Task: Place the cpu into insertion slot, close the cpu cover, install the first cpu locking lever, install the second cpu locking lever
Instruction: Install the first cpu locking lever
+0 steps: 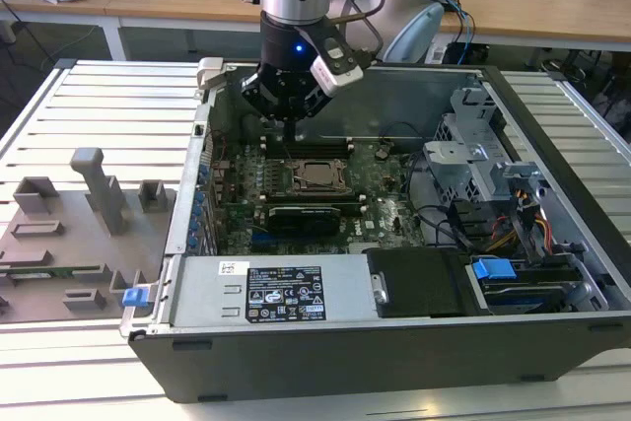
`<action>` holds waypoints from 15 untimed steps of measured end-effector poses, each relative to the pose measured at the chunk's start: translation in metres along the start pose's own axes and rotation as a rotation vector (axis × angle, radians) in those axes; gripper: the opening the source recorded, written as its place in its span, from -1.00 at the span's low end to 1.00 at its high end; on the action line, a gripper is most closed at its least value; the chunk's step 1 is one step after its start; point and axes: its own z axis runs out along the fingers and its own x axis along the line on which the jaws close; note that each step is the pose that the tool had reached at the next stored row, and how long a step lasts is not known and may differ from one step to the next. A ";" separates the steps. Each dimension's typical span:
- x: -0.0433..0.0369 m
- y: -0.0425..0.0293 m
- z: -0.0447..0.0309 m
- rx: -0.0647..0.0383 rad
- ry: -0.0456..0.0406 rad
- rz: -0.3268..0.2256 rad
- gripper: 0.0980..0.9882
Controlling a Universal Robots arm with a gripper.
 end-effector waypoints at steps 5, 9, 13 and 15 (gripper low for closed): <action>0.0083 0.0011 0.0004 0.000 0.0000 0.000 -0.98; 0.0119 0.0024 0.0009 0.000 0.0001 0.000 -0.98; 0.0128 0.0149 0.0035 0.000 0.0000 0.000 -0.98; 0.0137 0.0181 0.0043 -0.001 -0.0001 0.000 -0.98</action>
